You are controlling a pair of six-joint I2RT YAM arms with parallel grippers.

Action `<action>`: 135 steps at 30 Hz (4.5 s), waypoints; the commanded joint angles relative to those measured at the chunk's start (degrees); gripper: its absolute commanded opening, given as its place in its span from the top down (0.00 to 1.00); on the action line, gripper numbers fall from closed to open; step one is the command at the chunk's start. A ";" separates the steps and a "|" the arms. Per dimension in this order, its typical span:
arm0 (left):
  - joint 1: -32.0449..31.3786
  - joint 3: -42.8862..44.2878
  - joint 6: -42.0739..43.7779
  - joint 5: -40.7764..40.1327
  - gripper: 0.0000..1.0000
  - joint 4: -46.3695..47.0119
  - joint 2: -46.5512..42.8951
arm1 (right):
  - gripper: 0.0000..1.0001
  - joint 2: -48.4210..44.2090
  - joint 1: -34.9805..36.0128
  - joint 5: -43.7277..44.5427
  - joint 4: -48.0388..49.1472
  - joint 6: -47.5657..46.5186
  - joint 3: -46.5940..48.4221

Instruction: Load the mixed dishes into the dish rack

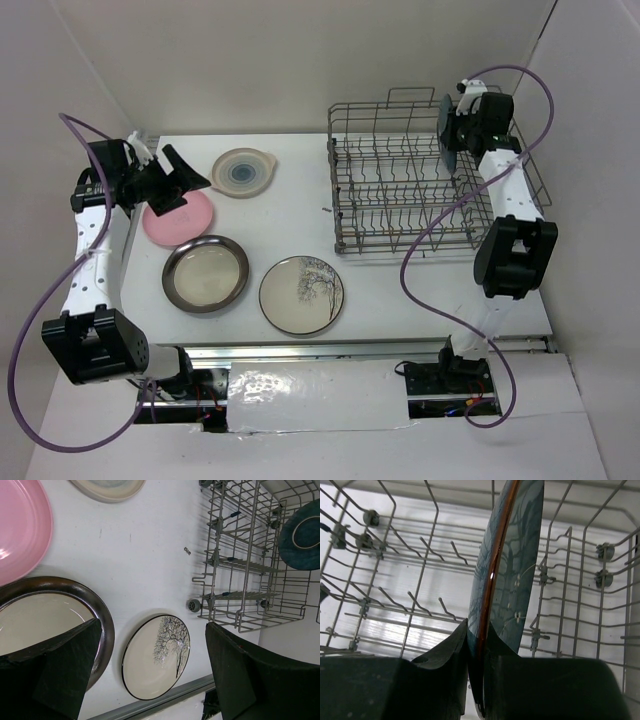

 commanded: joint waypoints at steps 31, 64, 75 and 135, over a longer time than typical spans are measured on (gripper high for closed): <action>0.22 1.64 2.17 1.27 0.03 0.01 0.05 | 0.50 -5.78 4.62 8.79 7.03 -0.79 4.04; -33.01 -40.02 -14.61 -8.39 0.05 14.41 -9.28 | 0.00 -42.27 43.12 33.21 -4.22 30.14 -28.13; -31.08 -44.42 -13.91 -4.10 0.07 28.04 -0.40 | 0.00 -44.28 43.21 38.59 -4.94 31.11 -29.36; -27.38 -1.37 -5.83 -18.51 1.00 -7.64 -4.00 | 0.02 -33.31 85.48 49.40 7.72 4.14 -33.57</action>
